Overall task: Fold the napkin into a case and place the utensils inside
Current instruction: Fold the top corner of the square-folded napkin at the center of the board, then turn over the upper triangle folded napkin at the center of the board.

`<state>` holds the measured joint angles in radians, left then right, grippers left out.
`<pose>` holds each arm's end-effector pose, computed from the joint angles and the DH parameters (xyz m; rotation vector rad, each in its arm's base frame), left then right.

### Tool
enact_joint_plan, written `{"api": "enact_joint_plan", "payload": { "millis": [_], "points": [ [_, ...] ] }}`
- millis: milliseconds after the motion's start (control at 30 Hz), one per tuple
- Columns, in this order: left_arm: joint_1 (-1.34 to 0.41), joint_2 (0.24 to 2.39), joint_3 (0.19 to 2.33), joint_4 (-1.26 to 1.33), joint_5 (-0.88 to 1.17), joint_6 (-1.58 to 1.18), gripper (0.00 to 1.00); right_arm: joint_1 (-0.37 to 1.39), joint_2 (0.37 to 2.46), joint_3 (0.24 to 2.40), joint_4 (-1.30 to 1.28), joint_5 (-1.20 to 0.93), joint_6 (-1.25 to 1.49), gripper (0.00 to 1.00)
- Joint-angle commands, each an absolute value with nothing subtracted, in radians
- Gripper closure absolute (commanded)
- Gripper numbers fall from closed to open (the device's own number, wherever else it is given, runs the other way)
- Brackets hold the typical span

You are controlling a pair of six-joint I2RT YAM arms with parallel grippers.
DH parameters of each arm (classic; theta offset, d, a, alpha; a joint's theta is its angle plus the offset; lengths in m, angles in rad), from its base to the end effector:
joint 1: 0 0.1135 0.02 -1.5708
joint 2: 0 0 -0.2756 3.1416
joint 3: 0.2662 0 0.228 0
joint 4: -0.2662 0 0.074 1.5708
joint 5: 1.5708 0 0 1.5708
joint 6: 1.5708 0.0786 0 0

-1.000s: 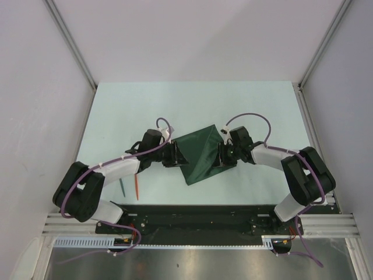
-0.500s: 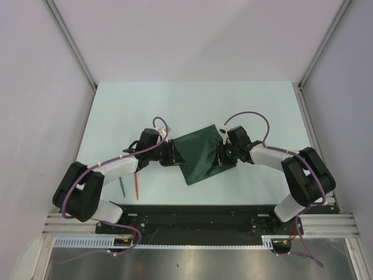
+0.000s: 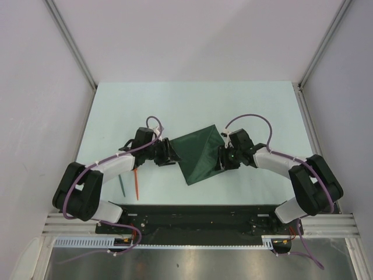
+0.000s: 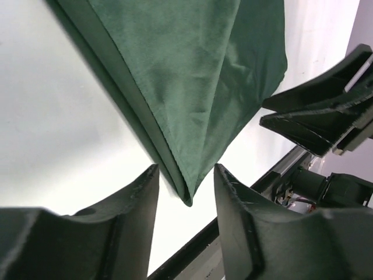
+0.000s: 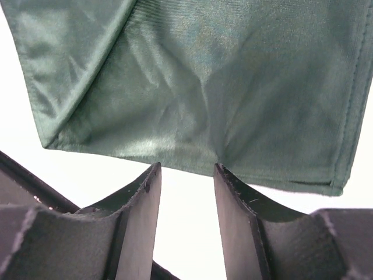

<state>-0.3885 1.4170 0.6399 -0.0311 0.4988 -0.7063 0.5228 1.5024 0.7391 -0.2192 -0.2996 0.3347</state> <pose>0.2407 -0.1391 0.1710 -0.1452 2.5387 -1.0781 0.2348 0.1621 0.1557 -0.3686 2.6204 0.6958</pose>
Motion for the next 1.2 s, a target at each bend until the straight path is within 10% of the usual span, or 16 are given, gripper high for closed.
{"api": "enact_joint_plan", "payload": {
  "millis": [0,1167],
  "points": [
    [-0.373,1.404,0.706,-0.071,0.473,-0.69,0.48,0.531,1.448,0.788,-0.245,-0.29,0.31,0.52],
    [-0.316,1.408,0.733,-0.101,0.471,-0.68,0.37,0.63,1.594,0.842,-0.141,-0.367,0.321,0.48]
  ]
}}
